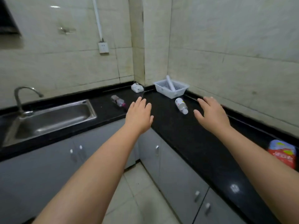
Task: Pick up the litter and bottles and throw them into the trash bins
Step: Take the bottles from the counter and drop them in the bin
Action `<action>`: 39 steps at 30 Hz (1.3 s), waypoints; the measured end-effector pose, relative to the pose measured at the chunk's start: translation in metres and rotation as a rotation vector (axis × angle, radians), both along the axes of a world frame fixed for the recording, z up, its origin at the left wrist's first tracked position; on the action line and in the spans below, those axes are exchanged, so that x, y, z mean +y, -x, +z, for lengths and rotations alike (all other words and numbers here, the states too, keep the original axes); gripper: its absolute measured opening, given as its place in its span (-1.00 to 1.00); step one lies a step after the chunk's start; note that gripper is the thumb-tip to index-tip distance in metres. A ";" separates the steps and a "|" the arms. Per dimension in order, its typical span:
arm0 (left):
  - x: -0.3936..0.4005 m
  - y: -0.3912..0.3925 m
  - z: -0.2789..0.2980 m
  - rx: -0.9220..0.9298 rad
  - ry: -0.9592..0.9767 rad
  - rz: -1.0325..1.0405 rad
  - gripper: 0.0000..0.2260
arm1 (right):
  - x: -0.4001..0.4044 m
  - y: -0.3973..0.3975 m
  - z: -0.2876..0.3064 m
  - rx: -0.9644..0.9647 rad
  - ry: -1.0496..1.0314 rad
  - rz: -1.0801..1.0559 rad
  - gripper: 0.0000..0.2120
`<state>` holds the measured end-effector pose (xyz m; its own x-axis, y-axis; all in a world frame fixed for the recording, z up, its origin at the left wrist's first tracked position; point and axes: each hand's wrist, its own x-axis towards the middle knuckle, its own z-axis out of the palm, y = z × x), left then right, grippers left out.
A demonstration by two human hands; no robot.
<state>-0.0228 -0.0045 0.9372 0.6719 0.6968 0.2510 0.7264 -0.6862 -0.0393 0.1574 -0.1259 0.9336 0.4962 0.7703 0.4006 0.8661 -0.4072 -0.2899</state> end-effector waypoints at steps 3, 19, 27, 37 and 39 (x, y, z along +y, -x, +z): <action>0.030 -0.065 0.011 0.004 -0.025 -0.058 -0.55 | 0.014 -0.059 0.009 -0.011 -0.020 -0.045 -0.55; 0.235 -0.328 -0.096 0.287 0.062 -0.480 -0.57 | 0.156 -0.239 -0.090 0.127 0.214 -0.435 -0.52; 0.340 -0.383 -0.170 0.360 0.205 -0.580 -0.48 | 0.259 -0.260 -0.154 0.321 0.372 -0.570 -0.51; 0.451 -0.331 -0.202 0.403 0.334 -0.327 -0.48 | 0.405 -0.263 -0.211 0.756 0.135 -0.672 -0.48; 0.477 -0.305 -0.200 0.418 0.332 -0.250 -0.48 | 0.431 -0.261 -0.212 0.742 0.099 -0.671 -0.54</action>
